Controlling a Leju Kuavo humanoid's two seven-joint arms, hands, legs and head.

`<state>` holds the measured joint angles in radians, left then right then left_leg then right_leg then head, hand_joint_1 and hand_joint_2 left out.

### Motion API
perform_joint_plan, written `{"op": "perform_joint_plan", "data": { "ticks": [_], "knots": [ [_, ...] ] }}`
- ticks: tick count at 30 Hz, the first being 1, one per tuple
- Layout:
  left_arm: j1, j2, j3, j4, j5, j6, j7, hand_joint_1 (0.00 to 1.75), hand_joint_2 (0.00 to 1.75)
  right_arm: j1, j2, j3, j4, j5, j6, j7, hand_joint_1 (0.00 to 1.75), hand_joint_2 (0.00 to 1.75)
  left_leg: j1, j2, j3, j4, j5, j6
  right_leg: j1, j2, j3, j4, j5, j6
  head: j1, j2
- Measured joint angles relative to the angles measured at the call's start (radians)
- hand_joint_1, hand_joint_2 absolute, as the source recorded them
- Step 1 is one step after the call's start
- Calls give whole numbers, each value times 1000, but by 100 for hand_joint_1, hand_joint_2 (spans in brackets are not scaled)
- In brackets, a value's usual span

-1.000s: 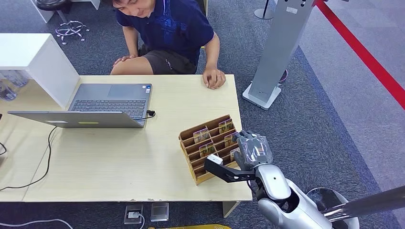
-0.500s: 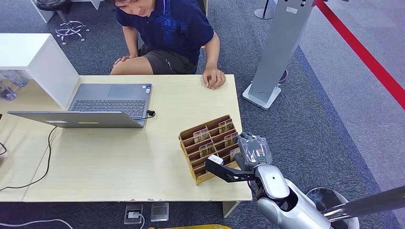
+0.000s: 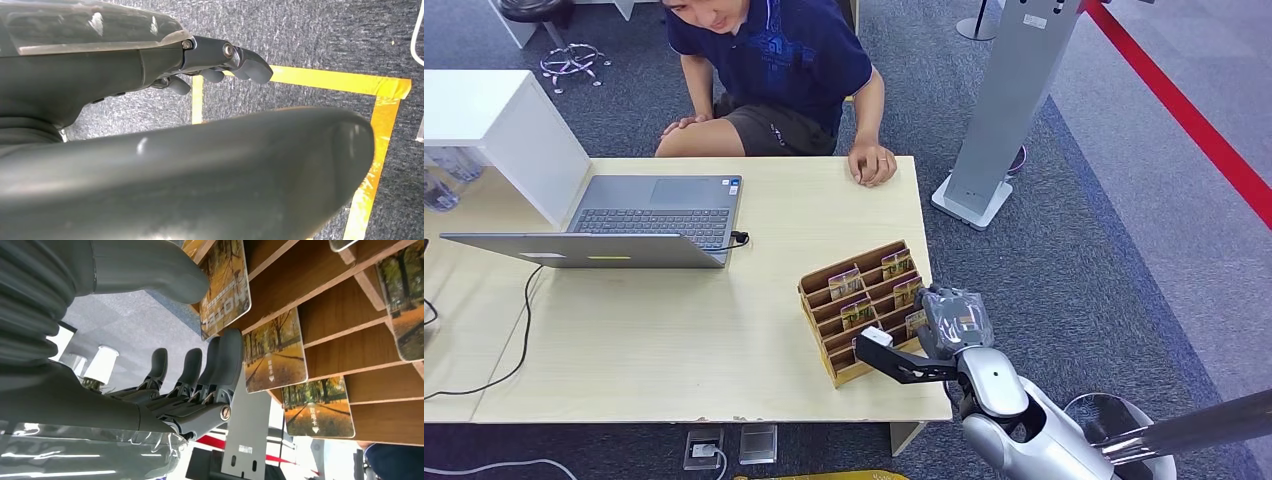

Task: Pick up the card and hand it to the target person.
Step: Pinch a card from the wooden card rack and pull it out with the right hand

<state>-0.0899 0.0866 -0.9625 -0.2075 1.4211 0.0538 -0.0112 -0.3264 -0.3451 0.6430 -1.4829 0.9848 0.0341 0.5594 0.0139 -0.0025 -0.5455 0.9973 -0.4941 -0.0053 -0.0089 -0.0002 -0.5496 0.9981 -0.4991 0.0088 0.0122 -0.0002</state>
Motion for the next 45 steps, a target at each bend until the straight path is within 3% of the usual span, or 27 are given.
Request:
{"op": "perform_joint_plan", "data": {
  "ticks": [17, 25, 36, 45],
  "knots": [
    [0, 0, 0, 0, 3, 3, 2, 0, 0, -1, 9, 10, 33, -8, -5, -11, 95, 175, 0, 0, 0, 0, 0, 0, 0, 0, 0, 0, 0, 0, 0, 0],
    [0, 0, 0, 0, 2, 1, 2, 0, 0, -1, 9, 15, 37, -18, -9, -12, 131, 175, 0, 0, 0, 0, 0, 0, 0, 0, 0, 0, 0, 0, 0, 0],
    [0, 0, 0, 0, 0, -1, 0, 0, 0, -2, 9, 15, 37, -20, -17, -8, 159, 175, 0, 0, 1, 0, 0, 0, 0, 0, 0, 0, 0, 0, 0, 0],
    [0, 0, -1, 0, -14, 8, 2, 0, 0, -3, 10, 15, 37, -21, -22, -10, 161, 175, 0, 0, 1, 0, 1, 0, 0, 0, 0, 0, 1, 0, 0, 0]
  ]
}}
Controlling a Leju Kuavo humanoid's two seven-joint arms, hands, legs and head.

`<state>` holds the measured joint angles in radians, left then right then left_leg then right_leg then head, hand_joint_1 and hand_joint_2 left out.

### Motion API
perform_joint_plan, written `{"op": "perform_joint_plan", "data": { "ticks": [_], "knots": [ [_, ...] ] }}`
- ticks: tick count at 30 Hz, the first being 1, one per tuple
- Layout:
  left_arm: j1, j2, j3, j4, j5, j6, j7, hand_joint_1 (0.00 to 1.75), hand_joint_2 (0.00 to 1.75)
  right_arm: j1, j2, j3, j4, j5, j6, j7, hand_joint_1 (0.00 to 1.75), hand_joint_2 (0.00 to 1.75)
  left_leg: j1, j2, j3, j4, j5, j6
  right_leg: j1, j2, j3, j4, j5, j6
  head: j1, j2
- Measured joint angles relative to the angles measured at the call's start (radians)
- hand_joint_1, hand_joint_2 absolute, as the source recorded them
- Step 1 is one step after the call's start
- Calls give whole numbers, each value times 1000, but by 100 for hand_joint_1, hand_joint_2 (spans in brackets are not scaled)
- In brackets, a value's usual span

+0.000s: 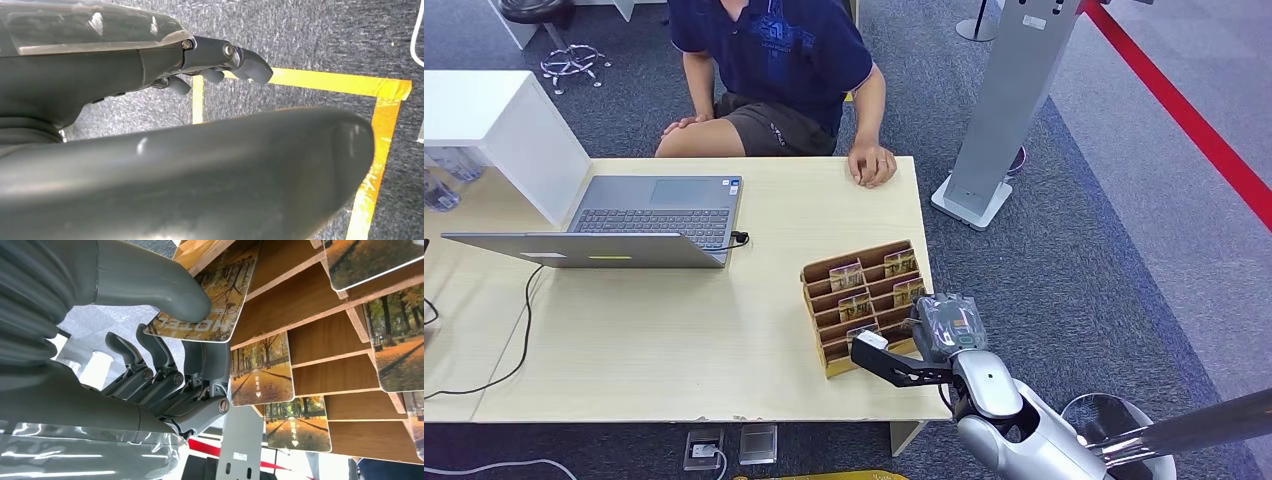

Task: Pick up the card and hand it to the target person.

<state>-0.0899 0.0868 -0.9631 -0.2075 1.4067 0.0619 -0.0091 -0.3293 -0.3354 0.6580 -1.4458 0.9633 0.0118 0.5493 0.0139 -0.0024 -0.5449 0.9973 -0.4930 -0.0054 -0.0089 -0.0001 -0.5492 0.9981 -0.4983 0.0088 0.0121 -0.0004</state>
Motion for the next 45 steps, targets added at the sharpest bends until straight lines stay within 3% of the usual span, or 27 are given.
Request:
{"op": "perform_joint_plan", "data": {
  "ticks": [11, 18, 23, 28, 35, 40, 44, 45],
  "knots": [
    [0, 1, 0, 0, 14, 5, -6, 0, 0, -30, 0, 2, -81, -56, -74, -64, 161, 175, 0, 0, -1, 0, 0, 0, 0, 0, -1, 0, 1, -1, 0, 0],
    [0, 1, 0, 0, 17, 11, -7, 0, 0, -128, 3, 9, -188, -114, -85, -96, 161, 175, 0, 0, -1, 0, 2, 0, 0, 0, -1, 1, 2, -1, 0, 0],
    [-2, 1, -1, 0, 3, 10, -6, 0, 0, -242, 32, 36, -182, -184, -87, -123, 161, 175, 0, 0, -2, 0, 3, 0, 0, 0, -1, 1, 3, 0, 1, 0],
    [-8, 0, -12, 0, -16, 10, 1, 0, 0, -375, 122, 82, -10, -262, -166, -219, 161, 175, 0, -1, -3, 0, 4, -1, 0, -1, -2, 2, 3, -1, -1, 0],
    [-14, -1, -16, 0, 0, 13, -19, 0, 0, -535, 306, 137, 376, -302, -275, -371, 161, 175, 0, -4, -5, 0, 5, -1, 0, -3, -3, 2, 4, -1, -1, 0],
    [-13, -1, -16, 0, 6, 21, -19, 0, 0, -589, 397, 165, 564, -288, -287, -365, 161, 175, 0, -4, -5, 0, 5, -1, 0, -4, -4, 2, 3, -1, -1, 0],
    [-11, -1, -17, 0, 6, 23, -9, 0, 0, -613, 427, 180, 658, -278, -289, -342, 161, 175, 0, -4, -5, 0, 5, -1, 0, -3, -4, 2, 4, -1, 0, 0],
    [-10, -1, -19, 0, 6, 23, -7, 0, 0, -616, 430, 182, 673, -274, -289, -336, 120, 175, 0, -4, -5, 0, 5, -1, 0, -3, -4, 2, 4, -1, 1, 0]
  ]
}}
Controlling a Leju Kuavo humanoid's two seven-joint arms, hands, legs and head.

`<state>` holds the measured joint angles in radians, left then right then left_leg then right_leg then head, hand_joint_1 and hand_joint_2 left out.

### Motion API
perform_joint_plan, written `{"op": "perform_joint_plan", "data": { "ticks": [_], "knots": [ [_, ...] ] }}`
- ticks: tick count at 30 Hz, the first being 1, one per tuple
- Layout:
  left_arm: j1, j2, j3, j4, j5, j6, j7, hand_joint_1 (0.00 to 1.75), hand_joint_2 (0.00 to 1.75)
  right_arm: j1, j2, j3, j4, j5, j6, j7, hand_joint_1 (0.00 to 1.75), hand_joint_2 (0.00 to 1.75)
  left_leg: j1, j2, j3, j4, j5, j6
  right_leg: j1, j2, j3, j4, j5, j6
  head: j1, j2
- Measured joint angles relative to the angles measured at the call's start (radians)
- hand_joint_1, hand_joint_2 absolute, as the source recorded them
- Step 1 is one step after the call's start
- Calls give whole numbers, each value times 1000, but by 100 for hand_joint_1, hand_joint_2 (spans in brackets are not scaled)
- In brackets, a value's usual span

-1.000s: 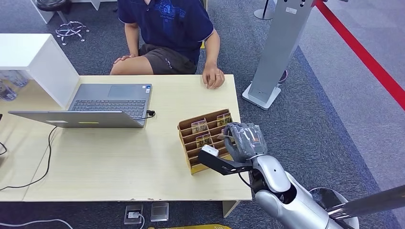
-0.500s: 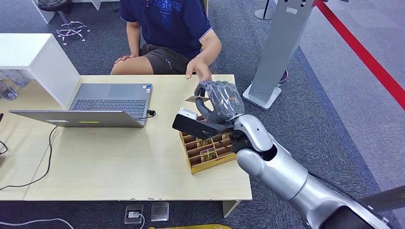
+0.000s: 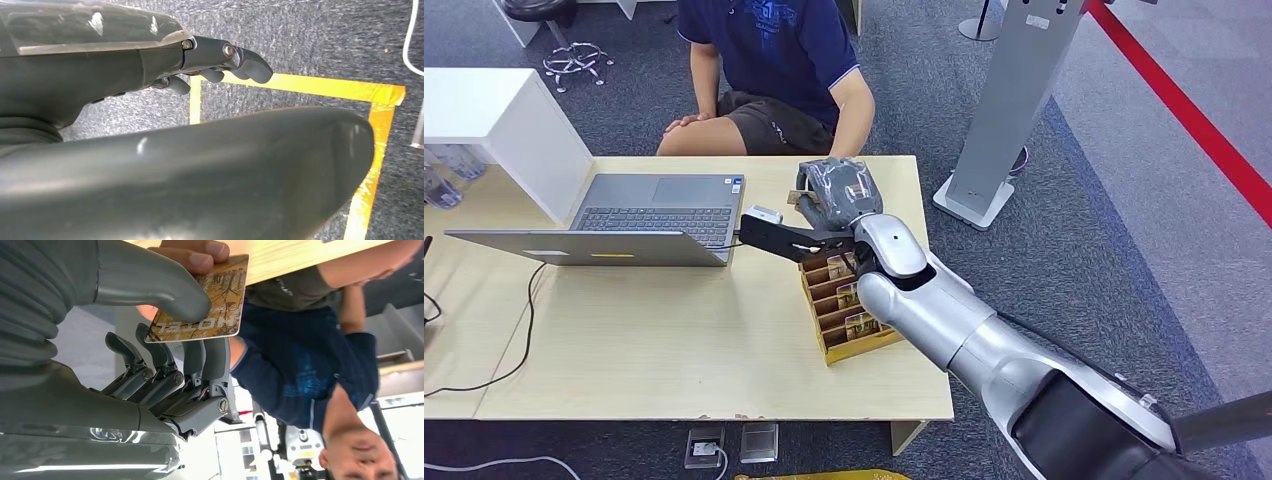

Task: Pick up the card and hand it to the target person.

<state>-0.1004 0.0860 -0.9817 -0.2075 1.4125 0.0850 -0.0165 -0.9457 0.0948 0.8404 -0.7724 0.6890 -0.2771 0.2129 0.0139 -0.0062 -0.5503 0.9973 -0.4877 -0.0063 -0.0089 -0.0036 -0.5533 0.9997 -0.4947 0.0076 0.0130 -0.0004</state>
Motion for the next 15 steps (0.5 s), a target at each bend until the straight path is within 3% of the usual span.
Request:
{"op": "perform_joint_plan", "data": {
  "ticks": [3, 15],
  "knots": [
    [1, 0, -7, 0, -3, -3, 2, 0, 0, -7, 3, 7, 32, 14, 1, 15, 0, 175, 0, 0, 0, 0, 0, 0, 0, 0, 0, 0, 0, 0, 0, 0],
    [4, 0, -15, 0, 9, -11, -35, 0, 0, -27, 12, 28, 59, 25, 14, 10, 0, 175, 0, 1, 1, 0, 0, 0, 0, 1, 0, 0, 0, 0, -2, 0]
  ]
}}
